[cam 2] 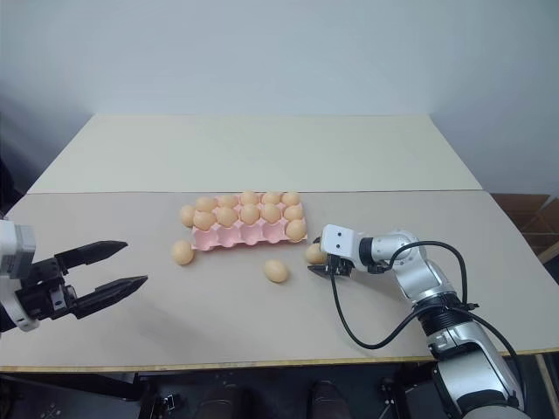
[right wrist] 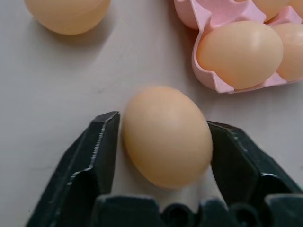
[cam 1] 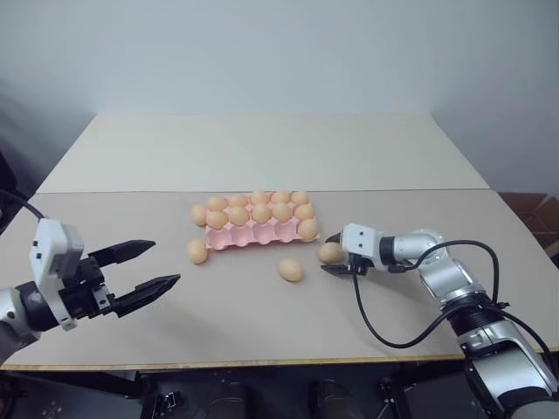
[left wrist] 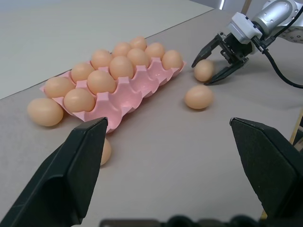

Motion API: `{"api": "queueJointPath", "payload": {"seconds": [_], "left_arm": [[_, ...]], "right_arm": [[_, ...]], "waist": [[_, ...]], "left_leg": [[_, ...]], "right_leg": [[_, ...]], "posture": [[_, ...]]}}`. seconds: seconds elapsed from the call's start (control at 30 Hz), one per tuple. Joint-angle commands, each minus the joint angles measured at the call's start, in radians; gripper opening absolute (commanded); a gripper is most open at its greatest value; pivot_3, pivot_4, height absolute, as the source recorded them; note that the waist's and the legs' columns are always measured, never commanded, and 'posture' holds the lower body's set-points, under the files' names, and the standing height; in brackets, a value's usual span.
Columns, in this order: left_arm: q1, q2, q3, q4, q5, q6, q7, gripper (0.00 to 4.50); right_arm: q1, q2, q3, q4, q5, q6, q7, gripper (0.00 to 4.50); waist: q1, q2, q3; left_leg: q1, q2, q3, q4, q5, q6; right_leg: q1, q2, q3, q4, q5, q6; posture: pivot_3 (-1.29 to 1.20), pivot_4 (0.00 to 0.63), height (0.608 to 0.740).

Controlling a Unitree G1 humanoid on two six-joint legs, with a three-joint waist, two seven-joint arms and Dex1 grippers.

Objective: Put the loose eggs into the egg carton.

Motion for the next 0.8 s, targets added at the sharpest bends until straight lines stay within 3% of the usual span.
{"api": "queueJointPath", "payload": {"seconds": [0.03, 0.2, 0.37, 0.63, 0.8], "left_arm": [[0.01, 0.0, 0.037, -0.019, -0.011, -0.009, -0.003, 4.5], [0.014, -0.001, 0.04, -0.016, -0.012, -0.012, 0.0, 4.5], [0.001, 0.003, 0.027, -0.004, -0.008, -0.014, 0.0, 4.5], [-0.021, 0.007, 0.013, 0.003, -0.004, -0.01, 0.001, 4.5], [0.0, 0.004, 0.042, -0.01, -0.008, -0.006, 0.0, 4.5]], "right_arm": [[0.025, -0.034, -0.066, -0.09, 0.04, 0.014, 0.008, 2.12], [0.071, -0.078, -0.123, -0.307, 0.12, 0.097, 0.04, 2.12], [0.001, -0.014, -0.099, -0.399, 0.134, 0.17, 0.022, 2.12], [-0.198, 0.214, 0.025, -0.123, -0.026, 0.156, -0.125, 2.12], [-0.223, 0.235, 0.038, -0.049, -0.066, 0.125, -0.15, 2.12]], "waist": [[0.0, 0.0, 0.0], [0.0, 0.0, 0.0], [-0.008, 0.0, 0.0], [-0.002, -0.001, 0.0], [-0.001, -0.001, 0.0]], "left_leg": [[0.0, 0.0, 0.0, 0.0, 0.0, 0.0], [0.0, 0.0, 0.001, 0.0, 0.0, 0.0], [0.003, 0.002, 0.003, 0.0, 0.0, -0.001], [0.002, 0.007, 0.005, 0.0, -0.002, -0.003], [0.001, 0.008, 0.006, 0.0, -0.002, -0.004]], "right_leg": [[0.0, 0.0, 0.0, 0.0, 0.0, 0.0], [0.0, 0.0, 0.001, 0.0, 0.001, 0.002], [0.0, 0.003, 0.004, 0.001, 0.001, 0.001], [-0.002, 0.008, 0.007, 0.0, 0.006, -0.004], [-0.003, 0.008, 0.007, -0.002, 0.008, -0.008]], "posture": [[0.0, 0.15, 0.74], [0.0, 0.15, 0.74], [0.0, 0.15, 0.74], [0.0, 0.15, 0.74], [0.0, 0.15, 0.74]]}}
